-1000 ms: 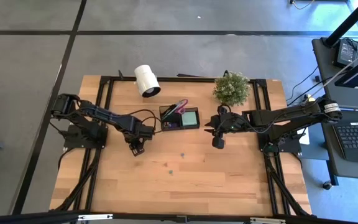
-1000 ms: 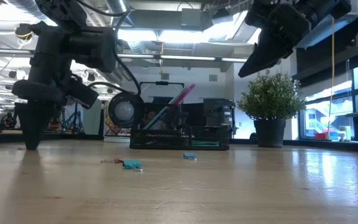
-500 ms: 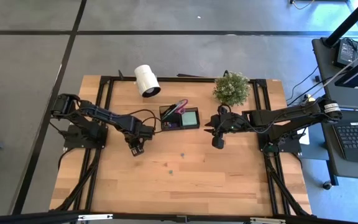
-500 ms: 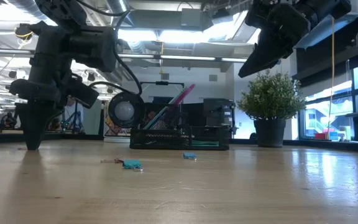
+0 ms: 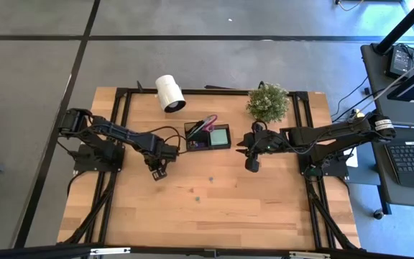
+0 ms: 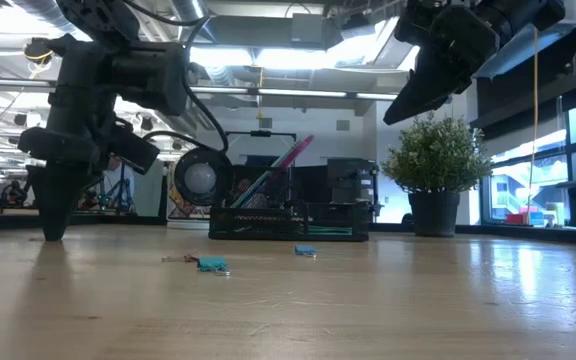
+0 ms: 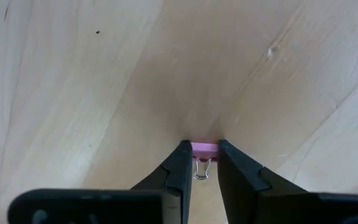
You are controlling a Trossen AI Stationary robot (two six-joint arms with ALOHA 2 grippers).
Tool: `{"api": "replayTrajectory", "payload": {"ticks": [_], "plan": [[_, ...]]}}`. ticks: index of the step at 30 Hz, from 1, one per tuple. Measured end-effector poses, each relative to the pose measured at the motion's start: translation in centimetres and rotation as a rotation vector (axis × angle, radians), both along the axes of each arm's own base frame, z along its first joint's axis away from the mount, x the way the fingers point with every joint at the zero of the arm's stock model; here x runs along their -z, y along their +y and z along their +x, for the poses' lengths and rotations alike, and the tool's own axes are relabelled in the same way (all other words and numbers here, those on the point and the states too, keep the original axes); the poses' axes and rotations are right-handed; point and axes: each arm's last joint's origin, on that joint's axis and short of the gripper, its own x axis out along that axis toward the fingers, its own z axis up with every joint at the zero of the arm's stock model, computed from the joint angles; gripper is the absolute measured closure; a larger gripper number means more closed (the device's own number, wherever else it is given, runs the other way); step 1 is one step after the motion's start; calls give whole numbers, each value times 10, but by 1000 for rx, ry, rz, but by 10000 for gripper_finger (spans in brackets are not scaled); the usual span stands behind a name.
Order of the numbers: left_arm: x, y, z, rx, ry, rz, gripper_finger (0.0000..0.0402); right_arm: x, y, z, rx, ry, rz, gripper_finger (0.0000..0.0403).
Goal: Pick and place office supplies into organizer
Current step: Put the pink binder clip into the black desk organizer
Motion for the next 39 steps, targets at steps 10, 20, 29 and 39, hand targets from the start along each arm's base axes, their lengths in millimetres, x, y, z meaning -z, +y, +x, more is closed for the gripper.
{"api": "replayTrajectory", "payload": {"ticks": [10,20,29,39], "plan": [[-24,0,9,4,-148,-5,343,0,0,0,-2,1,-2,296],[-46,3,51,53,-605,140,343,0,0,0,0,1,-1,296],[-47,17,66,29,-703,398,343,0,0,0,3,-1,3,296],[-27,32,76,-15,-673,444,343,0,0,0,5,-1,6,296]]}}
